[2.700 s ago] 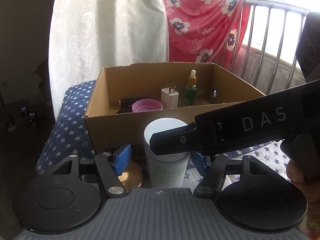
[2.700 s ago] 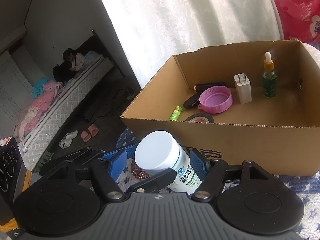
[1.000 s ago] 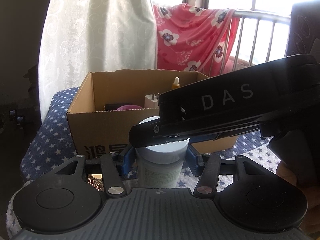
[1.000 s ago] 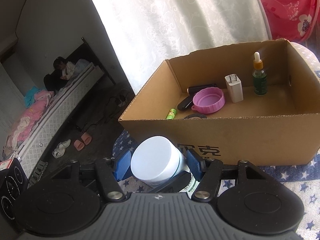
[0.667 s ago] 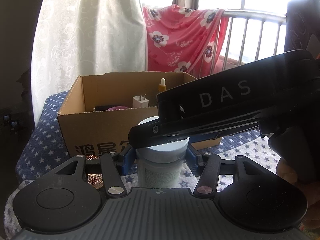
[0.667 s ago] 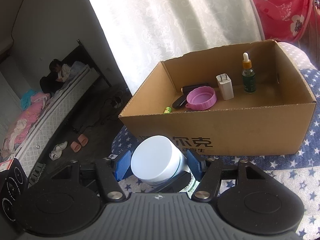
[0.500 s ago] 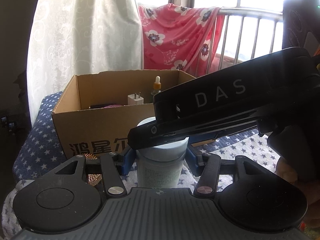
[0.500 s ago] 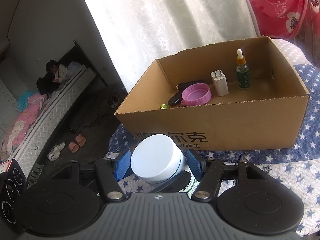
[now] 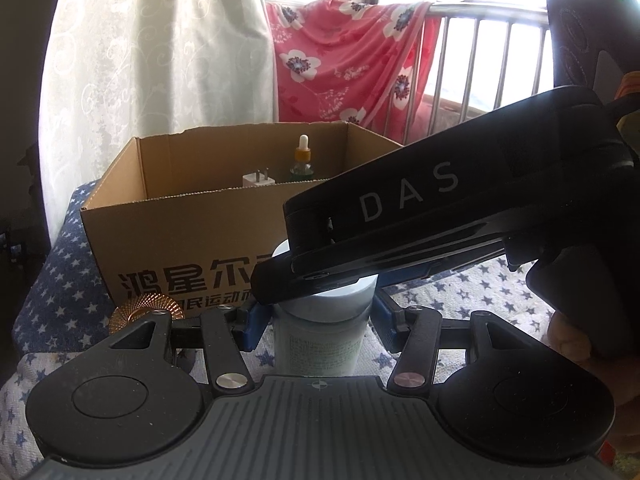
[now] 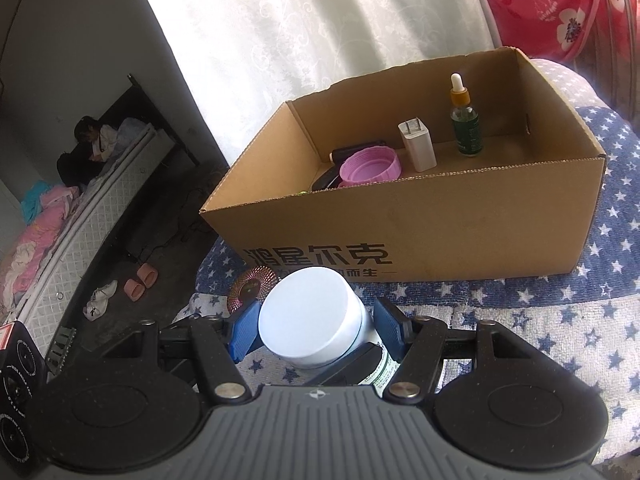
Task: Organize rigid objects
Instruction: 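Lift the white pill jar and carry it over the box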
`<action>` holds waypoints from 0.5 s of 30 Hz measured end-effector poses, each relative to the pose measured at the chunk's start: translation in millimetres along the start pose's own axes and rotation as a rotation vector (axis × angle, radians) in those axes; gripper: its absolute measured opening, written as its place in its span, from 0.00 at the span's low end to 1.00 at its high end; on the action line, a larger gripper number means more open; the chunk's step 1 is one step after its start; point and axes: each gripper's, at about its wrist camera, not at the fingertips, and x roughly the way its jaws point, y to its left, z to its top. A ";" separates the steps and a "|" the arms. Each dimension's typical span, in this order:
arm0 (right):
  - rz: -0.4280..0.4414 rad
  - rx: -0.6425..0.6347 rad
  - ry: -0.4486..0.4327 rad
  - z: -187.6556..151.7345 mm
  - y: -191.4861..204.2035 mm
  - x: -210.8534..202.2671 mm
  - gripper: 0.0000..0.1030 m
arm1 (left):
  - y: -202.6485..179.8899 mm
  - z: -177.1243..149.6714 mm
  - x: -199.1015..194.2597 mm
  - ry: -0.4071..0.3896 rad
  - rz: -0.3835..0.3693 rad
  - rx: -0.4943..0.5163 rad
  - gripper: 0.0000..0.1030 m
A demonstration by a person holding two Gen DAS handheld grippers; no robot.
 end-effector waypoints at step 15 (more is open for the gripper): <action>-0.005 0.010 0.008 0.8 -2.7 3.4 0.65 | -4.3 -1.0 2.0 0.001 -0.008 0.007 0.53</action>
